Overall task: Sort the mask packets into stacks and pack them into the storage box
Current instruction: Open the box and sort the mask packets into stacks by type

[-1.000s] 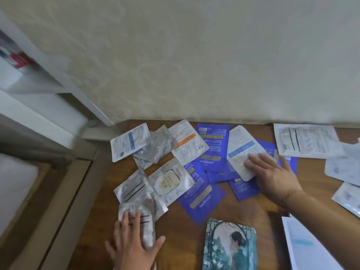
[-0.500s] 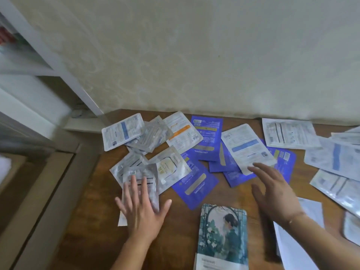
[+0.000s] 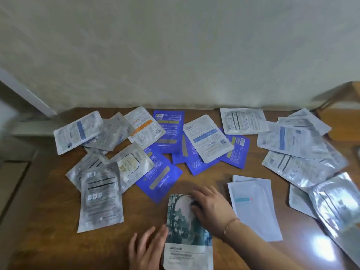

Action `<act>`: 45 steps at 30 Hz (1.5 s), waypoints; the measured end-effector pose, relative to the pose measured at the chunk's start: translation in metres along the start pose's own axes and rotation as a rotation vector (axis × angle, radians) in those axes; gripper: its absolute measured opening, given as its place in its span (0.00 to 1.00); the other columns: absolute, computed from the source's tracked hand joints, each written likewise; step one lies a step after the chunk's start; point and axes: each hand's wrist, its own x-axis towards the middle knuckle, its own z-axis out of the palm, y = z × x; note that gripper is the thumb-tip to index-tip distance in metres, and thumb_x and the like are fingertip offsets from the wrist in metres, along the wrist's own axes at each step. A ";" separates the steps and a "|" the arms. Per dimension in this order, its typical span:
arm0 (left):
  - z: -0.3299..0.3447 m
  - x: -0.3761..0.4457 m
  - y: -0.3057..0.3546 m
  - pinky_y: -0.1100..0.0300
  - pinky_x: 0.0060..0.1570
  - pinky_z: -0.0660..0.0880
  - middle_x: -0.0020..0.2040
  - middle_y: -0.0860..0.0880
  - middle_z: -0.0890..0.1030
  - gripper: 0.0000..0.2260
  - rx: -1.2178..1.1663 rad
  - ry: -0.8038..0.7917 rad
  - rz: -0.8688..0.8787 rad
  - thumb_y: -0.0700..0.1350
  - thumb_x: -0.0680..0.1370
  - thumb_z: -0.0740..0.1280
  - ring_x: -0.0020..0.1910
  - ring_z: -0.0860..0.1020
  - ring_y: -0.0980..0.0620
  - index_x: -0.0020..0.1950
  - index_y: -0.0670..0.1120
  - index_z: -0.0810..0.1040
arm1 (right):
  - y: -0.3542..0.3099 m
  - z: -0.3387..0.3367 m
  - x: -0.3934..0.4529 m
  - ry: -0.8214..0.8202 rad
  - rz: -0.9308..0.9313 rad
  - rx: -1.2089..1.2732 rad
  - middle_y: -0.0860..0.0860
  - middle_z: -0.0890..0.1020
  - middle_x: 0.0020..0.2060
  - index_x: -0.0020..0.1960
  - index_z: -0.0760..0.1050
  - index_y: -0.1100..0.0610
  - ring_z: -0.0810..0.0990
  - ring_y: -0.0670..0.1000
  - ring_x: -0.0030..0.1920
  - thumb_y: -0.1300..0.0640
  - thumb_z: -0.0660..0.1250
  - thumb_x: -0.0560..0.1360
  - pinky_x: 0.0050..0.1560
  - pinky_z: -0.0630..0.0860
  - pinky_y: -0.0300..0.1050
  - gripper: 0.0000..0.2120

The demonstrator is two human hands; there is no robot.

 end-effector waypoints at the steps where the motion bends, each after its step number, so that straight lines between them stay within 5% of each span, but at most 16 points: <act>1: 0.000 0.001 0.001 0.46 0.62 0.66 0.71 0.65 0.68 0.25 -0.013 0.042 0.023 0.52 0.69 0.65 0.63 0.72 0.56 0.67 0.55 0.71 | 0.002 -0.002 0.001 0.001 0.004 -0.011 0.49 0.80 0.51 0.57 0.77 0.50 0.77 0.57 0.50 0.46 0.56 0.70 0.46 0.78 0.54 0.20; 5: -0.001 0.017 0.016 0.41 0.59 0.67 0.64 0.55 0.79 0.36 -0.021 0.062 0.043 0.74 0.69 0.59 0.62 0.73 0.54 0.66 0.50 0.72 | 0.015 -0.015 0.011 -0.003 0.024 -0.078 0.48 0.81 0.51 0.57 0.78 0.49 0.78 0.57 0.50 0.45 0.54 0.69 0.47 0.76 0.52 0.22; 14: 0.003 0.055 0.054 0.40 0.64 0.62 0.69 0.56 0.73 0.44 -0.079 -0.037 0.001 0.72 0.62 0.67 0.65 0.71 0.50 0.70 0.48 0.69 | 0.048 -0.043 0.030 0.005 0.030 -0.037 0.49 0.80 0.55 0.59 0.78 0.50 0.76 0.57 0.55 0.51 0.62 0.72 0.55 0.74 0.53 0.17; 17: 0.004 0.054 0.065 0.42 0.63 0.61 0.73 0.49 0.69 0.52 -0.029 -0.110 -0.001 0.79 0.57 0.63 0.67 0.69 0.46 0.73 0.49 0.65 | 0.062 -0.061 0.011 0.223 0.062 0.099 0.51 0.80 0.56 0.60 0.78 0.54 0.76 0.55 0.57 0.55 0.68 0.74 0.59 0.73 0.48 0.15; 21: 0.003 0.063 0.112 0.38 0.63 0.59 0.74 0.47 0.66 0.52 0.046 -0.118 0.273 0.79 0.58 0.62 0.70 0.66 0.44 0.75 0.52 0.59 | 0.096 -0.078 -0.046 0.537 0.503 0.246 0.52 0.80 0.52 0.57 0.79 0.58 0.78 0.55 0.53 0.60 0.72 0.73 0.54 0.71 0.44 0.13; 24: 0.009 0.077 0.145 0.34 0.64 0.56 0.75 0.47 0.67 0.56 0.152 -0.252 0.312 0.79 0.53 0.62 0.71 0.64 0.42 0.76 0.52 0.61 | 0.115 -0.069 -0.078 0.445 0.717 0.354 0.51 0.80 0.46 0.54 0.80 0.56 0.77 0.45 0.41 0.56 0.72 0.73 0.41 0.69 0.34 0.10; 28: 0.019 0.089 0.158 0.32 0.64 0.55 0.73 0.45 0.70 0.55 0.205 -0.329 0.268 0.76 0.51 0.68 0.70 0.64 0.40 0.74 0.51 0.67 | 0.119 -0.052 -0.094 0.324 0.721 0.368 0.45 0.78 0.40 0.52 0.80 0.51 0.76 0.42 0.40 0.49 0.72 0.72 0.36 0.65 0.33 0.10; 37: 0.015 0.101 0.162 0.33 0.64 0.57 0.69 0.49 0.72 0.39 0.199 -0.241 0.248 0.58 0.57 0.76 0.68 0.70 0.42 0.67 0.53 0.72 | 0.116 -0.047 -0.099 0.351 0.743 0.351 0.40 0.75 0.39 0.56 0.78 0.53 0.74 0.49 0.43 0.56 0.68 0.74 0.43 0.66 0.42 0.11; 41: 0.021 0.099 0.162 0.33 0.64 0.57 0.67 0.50 0.72 0.40 0.212 -0.244 0.267 0.62 0.55 0.76 0.67 0.69 0.43 0.65 0.53 0.72 | 0.116 -0.048 -0.098 0.336 0.756 0.363 0.40 0.74 0.39 0.56 0.77 0.53 0.73 0.49 0.43 0.57 0.68 0.74 0.44 0.66 0.42 0.11; 45: 0.021 0.099 0.165 0.33 0.58 0.72 0.66 0.51 0.72 0.41 0.208 -0.282 0.260 0.67 0.52 0.73 0.65 0.68 0.45 0.64 0.56 0.73 | 0.120 -0.054 -0.101 0.288 0.776 0.383 0.44 0.78 0.42 0.56 0.77 0.48 0.77 0.51 0.45 0.54 0.69 0.73 0.46 0.71 0.46 0.12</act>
